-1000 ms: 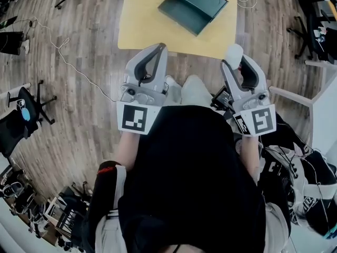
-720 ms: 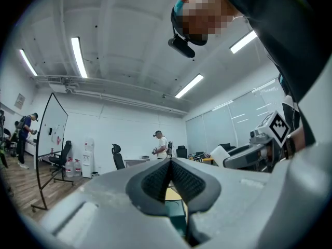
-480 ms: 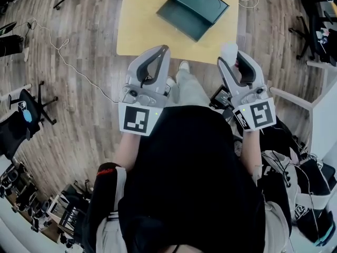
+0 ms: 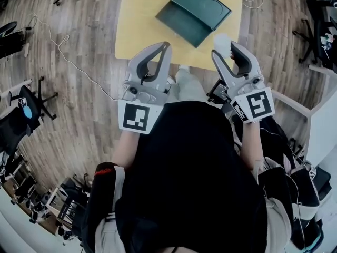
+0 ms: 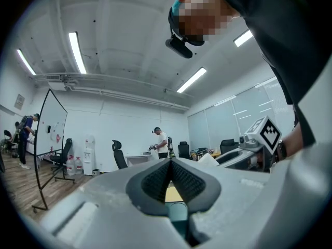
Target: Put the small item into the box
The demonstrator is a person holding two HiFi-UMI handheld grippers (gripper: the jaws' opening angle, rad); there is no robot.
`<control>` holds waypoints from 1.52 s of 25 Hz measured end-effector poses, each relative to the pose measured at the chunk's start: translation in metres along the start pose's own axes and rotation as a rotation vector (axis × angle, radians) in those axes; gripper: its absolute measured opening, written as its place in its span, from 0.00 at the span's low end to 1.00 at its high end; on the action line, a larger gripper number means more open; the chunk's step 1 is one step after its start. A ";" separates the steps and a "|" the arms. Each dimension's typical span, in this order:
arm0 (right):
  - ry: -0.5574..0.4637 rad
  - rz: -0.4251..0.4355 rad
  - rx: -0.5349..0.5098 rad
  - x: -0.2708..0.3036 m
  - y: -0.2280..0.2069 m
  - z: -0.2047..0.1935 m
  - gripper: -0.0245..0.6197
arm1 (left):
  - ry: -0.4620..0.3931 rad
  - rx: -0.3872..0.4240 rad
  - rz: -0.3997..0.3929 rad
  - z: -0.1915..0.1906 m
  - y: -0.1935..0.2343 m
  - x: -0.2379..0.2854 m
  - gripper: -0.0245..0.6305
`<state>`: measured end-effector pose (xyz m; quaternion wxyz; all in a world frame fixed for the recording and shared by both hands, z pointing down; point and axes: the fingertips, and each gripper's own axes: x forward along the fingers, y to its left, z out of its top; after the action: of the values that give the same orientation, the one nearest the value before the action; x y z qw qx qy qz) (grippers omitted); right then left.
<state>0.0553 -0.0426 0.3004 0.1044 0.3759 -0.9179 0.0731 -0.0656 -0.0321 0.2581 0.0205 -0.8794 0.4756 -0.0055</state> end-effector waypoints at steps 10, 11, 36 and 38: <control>0.051 0.088 0.003 0.038 -0.040 -0.016 0.31 | 0.009 0.007 0.043 -0.006 0.008 0.037 0.04; 0.057 0.097 0.000 0.041 -0.042 -0.017 0.31 | 0.007 0.005 0.051 -0.007 0.009 0.039 0.04; 0.260 0.176 0.063 0.105 -0.048 -0.084 0.31 | 0.058 -0.061 0.042 -0.041 0.037 0.071 0.04; 0.279 0.181 0.067 0.107 -0.047 -0.092 0.31 | 0.064 -0.067 0.038 -0.044 0.038 0.073 0.04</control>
<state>0.0261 -0.1286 0.4183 0.2111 0.2813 -0.9216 0.1640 -0.0585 -0.1153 0.3003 -0.0241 -0.8697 0.4926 -0.0176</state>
